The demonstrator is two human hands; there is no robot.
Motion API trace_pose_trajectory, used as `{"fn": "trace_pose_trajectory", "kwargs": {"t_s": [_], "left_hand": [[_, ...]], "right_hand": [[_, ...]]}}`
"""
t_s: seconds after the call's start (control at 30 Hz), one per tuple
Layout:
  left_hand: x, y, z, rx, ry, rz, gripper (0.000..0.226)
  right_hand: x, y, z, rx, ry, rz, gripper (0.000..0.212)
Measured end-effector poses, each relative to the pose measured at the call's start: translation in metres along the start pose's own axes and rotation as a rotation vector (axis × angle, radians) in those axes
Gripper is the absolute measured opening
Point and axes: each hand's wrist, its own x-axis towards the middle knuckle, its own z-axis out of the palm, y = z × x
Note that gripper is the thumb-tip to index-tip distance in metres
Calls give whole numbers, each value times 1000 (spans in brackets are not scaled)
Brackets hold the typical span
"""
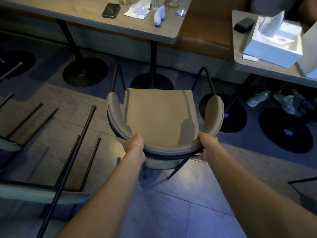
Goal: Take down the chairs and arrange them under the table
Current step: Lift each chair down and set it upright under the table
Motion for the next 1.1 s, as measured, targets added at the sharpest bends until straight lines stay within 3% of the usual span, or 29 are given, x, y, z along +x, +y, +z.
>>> {"fn": "trace_pose_trajectory", "kwargs": {"t_s": [0.13,0.37,0.73,0.93,1.1], "left_hand": [[7,19,-1,52,-24,57,83],[14,46,5,218,-153,60,75],[12,46,-2,222,-225,32,80],[6,39,-10,198,-244,44,87],[-20,21,-33,212,-293,8,67]], "right_hand": [[0,13,12,53,7,24,37],[-1,22,25,118,97,61,50],[1,21,19,1,92,49,49],[-24,27,15,115,12,65,58],[-58,47,5,226,-105,61,55]]}}
